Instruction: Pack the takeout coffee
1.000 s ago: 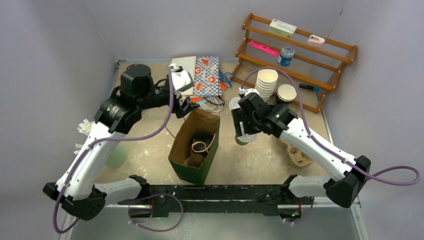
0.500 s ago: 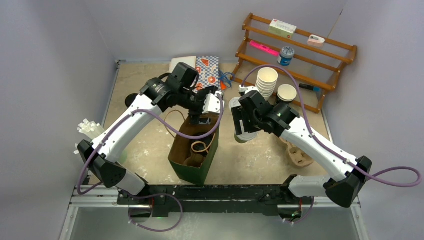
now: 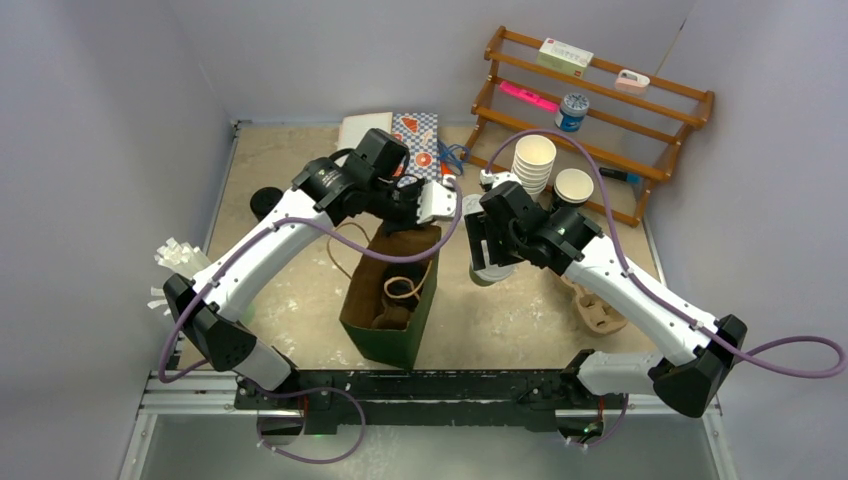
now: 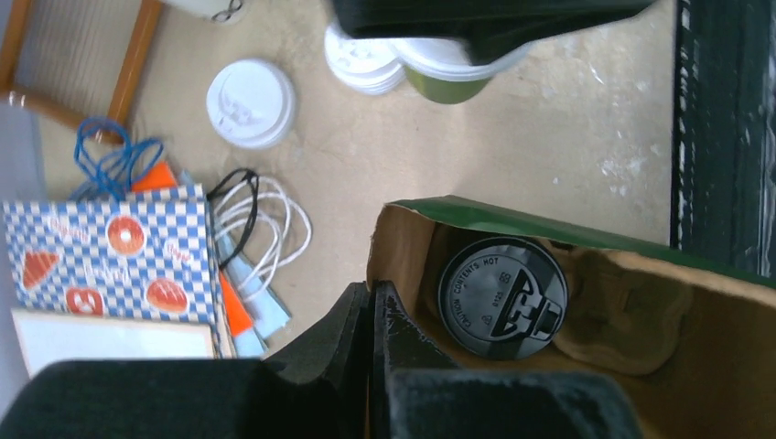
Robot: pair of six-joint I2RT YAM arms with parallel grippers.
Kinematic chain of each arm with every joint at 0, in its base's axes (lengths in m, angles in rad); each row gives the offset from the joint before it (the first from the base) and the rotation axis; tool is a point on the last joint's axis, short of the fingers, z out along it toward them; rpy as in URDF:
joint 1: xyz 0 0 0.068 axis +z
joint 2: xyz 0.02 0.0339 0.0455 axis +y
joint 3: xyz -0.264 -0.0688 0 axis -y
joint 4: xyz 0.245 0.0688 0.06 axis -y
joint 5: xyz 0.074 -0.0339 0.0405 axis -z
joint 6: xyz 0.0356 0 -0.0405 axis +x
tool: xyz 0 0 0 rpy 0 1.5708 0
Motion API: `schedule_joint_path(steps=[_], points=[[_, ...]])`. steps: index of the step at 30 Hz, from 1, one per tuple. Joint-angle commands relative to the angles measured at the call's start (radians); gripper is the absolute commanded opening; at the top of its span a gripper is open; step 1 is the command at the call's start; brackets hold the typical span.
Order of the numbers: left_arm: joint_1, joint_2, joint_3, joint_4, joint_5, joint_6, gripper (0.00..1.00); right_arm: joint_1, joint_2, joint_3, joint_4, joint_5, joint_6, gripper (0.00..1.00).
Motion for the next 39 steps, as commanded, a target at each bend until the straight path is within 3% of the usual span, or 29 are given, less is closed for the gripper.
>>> schedule_joint_path(steps=[1,5,10,14,19,26,33,37,38,39], points=[[-0.001,0.001,0.032,0.127,-0.153,-0.317,0.00,-0.006,-0.022,0.014,-0.007,0.046,-0.012,0.79],[-0.001,0.030,0.114,0.097,-0.325,-0.564,0.00,-0.006,-0.017,0.031,-0.021,0.079,-0.023,0.79],[0.002,0.061,0.159,-0.060,-0.536,-0.786,0.00,-0.019,-0.020,0.029,-0.020,0.074,-0.021,0.79],[0.003,0.126,0.141,-0.179,-0.499,-0.925,0.00,-0.025,-0.002,0.083,-0.036,0.091,-0.045,0.78],[0.012,0.073,0.057,-0.096,-0.483,-1.038,0.00,-0.026,0.029,0.227,-0.104,0.127,-0.079,0.78],[0.079,0.057,0.091,-0.101,-0.479,-1.075,0.00,-0.024,0.076,0.569,-0.151,0.050,-0.207,0.78],[0.117,0.018,0.085,-0.089,-0.497,-1.094,0.00,-0.026,0.166,0.834,-0.180,-0.120,-0.231,0.73],[0.126,-0.017,0.073,-0.057,-0.496,-1.100,0.22,-0.018,0.210,0.916,-0.195,-0.201,-0.234,0.69],[0.128,-0.043,0.069,-0.044,-0.505,-1.101,0.39,0.000,0.231,0.952,-0.194,-0.232,-0.226,0.68],[0.128,-0.050,0.069,-0.044,-0.520,-1.100,0.42,0.006,0.236,0.962,-0.191,-0.236,-0.222,0.68]])
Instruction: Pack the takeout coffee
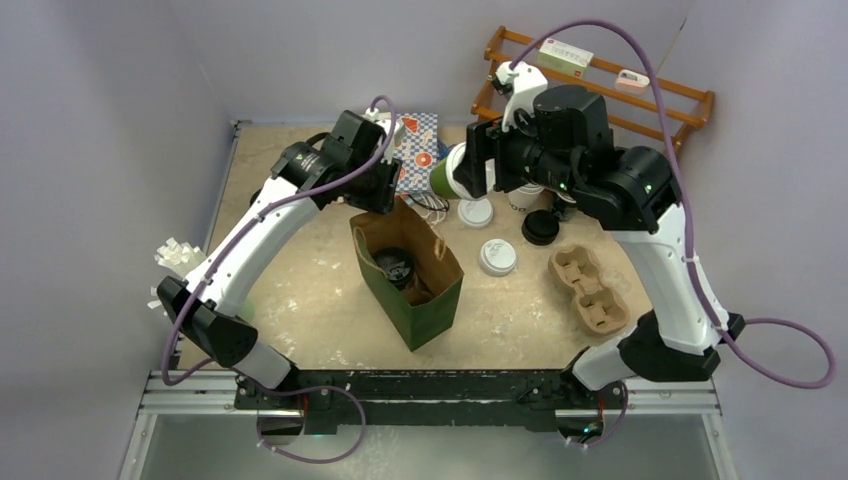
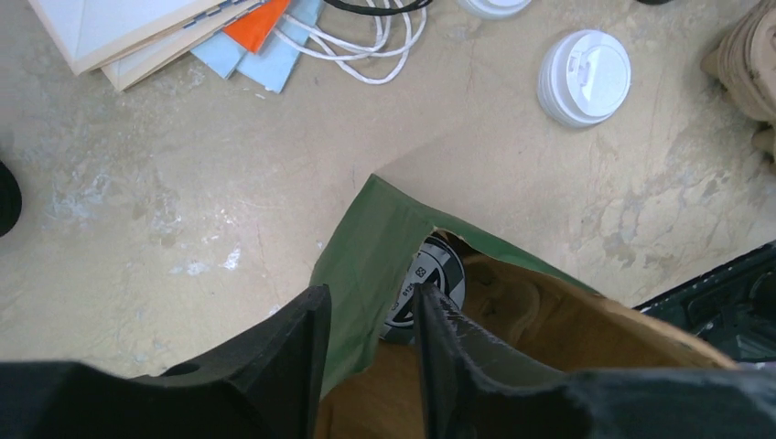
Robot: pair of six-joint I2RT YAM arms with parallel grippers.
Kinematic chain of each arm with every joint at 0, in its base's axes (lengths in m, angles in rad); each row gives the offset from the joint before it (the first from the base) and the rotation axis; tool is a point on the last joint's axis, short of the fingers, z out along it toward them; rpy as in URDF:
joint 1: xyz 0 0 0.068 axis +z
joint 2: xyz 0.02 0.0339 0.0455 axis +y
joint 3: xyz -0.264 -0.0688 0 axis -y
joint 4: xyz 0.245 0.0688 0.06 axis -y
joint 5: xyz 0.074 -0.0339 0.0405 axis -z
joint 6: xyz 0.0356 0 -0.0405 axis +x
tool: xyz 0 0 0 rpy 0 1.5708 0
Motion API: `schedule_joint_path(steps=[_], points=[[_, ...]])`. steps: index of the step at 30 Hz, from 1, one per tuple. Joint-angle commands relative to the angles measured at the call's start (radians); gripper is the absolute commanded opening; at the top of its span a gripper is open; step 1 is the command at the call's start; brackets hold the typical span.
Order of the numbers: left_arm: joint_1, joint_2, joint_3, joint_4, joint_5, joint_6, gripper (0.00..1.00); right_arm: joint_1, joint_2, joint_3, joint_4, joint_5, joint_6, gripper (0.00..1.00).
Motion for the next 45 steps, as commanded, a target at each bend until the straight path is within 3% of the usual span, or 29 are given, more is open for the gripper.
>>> schedule_joint_path(steps=[1,5,12,24,36,45], points=[[0.009,-0.075,-0.001,0.022,-0.050,-0.018,0.44,0.030,0.031,0.078,-0.017,-0.086,-0.007,0.68],[0.013,-0.109,0.003,0.016,-0.092,-0.032,0.54,0.108,0.064,0.118,-0.022,-0.079,0.026,0.67],[0.024,-0.164,-0.028,0.003,-0.151,-0.054,0.68,0.321,0.096,0.106,-0.008,0.072,0.098,0.67],[0.091,-0.231,-0.143,0.096,-0.048,-0.006,0.69,0.475,0.112,-0.030,-0.080,0.281,0.211,0.66],[0.098,-0.241,-0.210,0.227,0.068,0.105,0.67,0.545,0.190,-0.058,-0.127,0.359,0.332,0.66],[0.099,-0.239,-0.266,0.278,0.087,0.120,0.48,0.546,0.136,-0.252,-0.033,0.353,0.356,0.66]])
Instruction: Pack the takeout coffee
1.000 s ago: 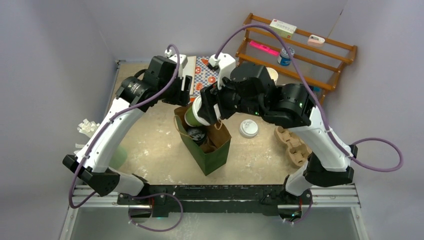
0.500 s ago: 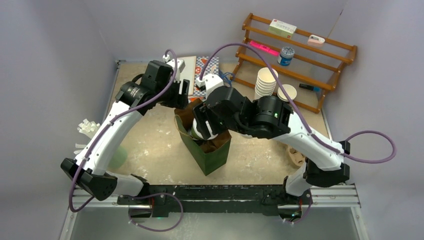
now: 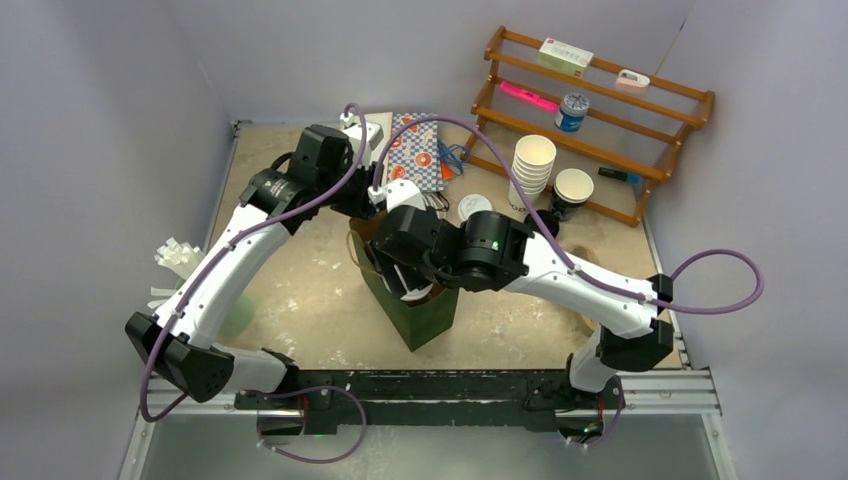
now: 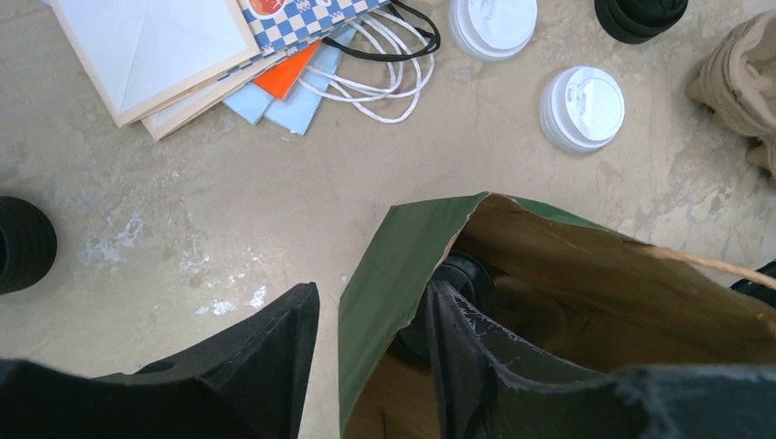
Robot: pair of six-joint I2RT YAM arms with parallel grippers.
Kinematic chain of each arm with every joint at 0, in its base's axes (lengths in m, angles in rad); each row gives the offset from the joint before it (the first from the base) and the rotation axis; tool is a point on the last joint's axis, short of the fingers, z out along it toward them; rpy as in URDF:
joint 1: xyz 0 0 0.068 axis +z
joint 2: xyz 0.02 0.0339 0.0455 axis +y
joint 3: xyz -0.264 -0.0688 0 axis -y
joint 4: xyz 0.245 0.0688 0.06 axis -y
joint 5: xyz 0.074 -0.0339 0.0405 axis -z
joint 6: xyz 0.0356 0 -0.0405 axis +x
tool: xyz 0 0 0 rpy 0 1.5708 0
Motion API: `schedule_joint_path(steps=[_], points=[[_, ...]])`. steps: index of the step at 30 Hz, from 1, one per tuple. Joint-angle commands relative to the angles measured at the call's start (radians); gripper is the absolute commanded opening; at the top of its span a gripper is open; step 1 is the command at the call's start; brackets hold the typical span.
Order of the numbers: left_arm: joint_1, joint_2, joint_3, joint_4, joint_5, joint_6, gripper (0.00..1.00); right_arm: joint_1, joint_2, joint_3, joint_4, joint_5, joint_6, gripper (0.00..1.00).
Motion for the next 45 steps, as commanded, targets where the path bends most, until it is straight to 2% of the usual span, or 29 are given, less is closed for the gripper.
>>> schedule_joint_path(steps=[1,6,9,14,19,27,36,38,45], points=[[0.007,-0.025,-0.024,0.064,0.029,0.029,0.44,0.003,-0.062,-0.100,0.057,0.014,0.034,0.66],[0.007,-0.012,-0.024,0.056,0.047,0.056,0.34,0.002,-0.086,-0.174,0.077,-0.017,0.052,0.66],[0.007,-0.014,-0.029,0.063,0.036,0.070,0.25,-0.001,-0.087,-0.204,0.085,-0.020,0.051,0.66],[0.007,-0.027,-0.043,0.109,0.065,0.110,0.00,-0.033,-0.115,-0.265,0.098,-0.048,0.048,0.66],[0.007,-0.072,-0.055,0.186,0.161,0.130,0.00,-0.071,-0.134,-0.301,0.094,-0.092,0.014,0.66],[0.007,-0.165,-0.130,0.301,0.304,0.072,0.00,-0.073,-0.157,-0.335,0.124,-0.116,-0.064,0.66],[0.006,-0.259,-0.251,0.428,0.427,0.031,0.00,-0.074,-0.238,-0.470,0.160,-0.140,-0.163,0.66],[0.006,-0.270,-0.277,0.465,0.450,0.018,0.00,-0.072,-0.235,-0.490,0.168,-0.118,-0.168,0.66],[0.006,-0.248,-0.296,0.551,0.456,-0.021,0.00,-0.075,-0.220,-0.517,0.194,-0.202,-0.202,0.67]])
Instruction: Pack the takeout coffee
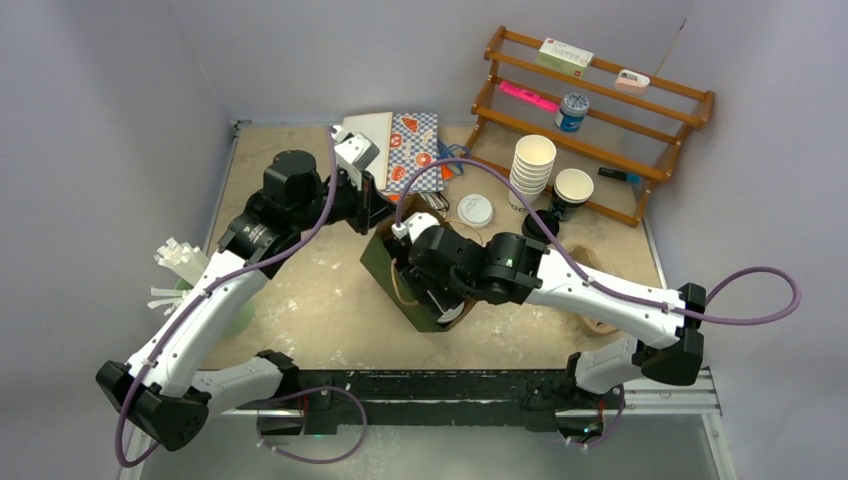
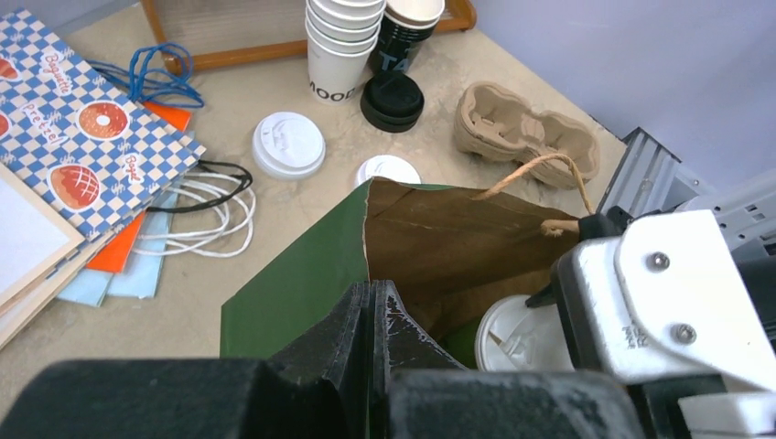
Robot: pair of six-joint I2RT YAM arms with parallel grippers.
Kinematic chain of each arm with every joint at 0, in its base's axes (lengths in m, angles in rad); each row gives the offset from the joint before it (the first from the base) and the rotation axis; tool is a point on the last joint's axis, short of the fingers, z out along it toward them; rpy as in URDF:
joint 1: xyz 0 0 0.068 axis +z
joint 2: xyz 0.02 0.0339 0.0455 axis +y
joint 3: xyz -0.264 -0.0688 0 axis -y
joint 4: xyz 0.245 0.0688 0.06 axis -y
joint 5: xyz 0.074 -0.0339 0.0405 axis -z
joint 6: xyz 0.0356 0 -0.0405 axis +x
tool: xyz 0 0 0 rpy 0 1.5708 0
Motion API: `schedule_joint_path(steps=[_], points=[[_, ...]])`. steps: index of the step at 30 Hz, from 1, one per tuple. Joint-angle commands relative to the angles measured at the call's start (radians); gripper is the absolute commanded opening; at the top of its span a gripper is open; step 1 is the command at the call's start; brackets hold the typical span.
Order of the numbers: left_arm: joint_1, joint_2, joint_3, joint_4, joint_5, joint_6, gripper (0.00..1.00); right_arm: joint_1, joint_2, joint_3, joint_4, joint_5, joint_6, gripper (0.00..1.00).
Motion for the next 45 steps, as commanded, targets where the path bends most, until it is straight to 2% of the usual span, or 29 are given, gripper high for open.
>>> schedule_joint_path(steps=[1,12,17,23,33,40,45], points=[[0.006,0.018,0.005,0.112,0.034,-0.031,0.00,0.000,0.014,-0.003,0.023,-0.050,-0.045,0.67],[0.006,0.093,0.060,0.017,0.027,0.018,0.00,-0.116,0.029,-0.030,0.097,-0.150,-0.103,0.66],[0.006,0.100,0.084,0.060,0.036,0.018,0.00,-0.124,0.036,-0.020,0.080,-0.160,-0.113,0.66],[0.006,0.092,0.092,0.160,0.067,0.004,0.00,-0.124,-0.042,-0.047,0.123,-0.147,-0.166,0.66],[0.006,0.092,0.045,0.348,0.148,-0.042,0.00,-0.122,-0.084,-0.098,0.197,0.007,-0.218,0.64],[0.006,0.080,-0.017,0.472,0.198,-0.026,0.00,-0.122,-0.040,-0.143,0.232,0.130,-0.196,0.64],[0.007,0.094,-0.022,0.477,0.229,-0.012,0.00,-0.123,-0.027,-0.175,0.319,0.172,-0.194,0.65]])
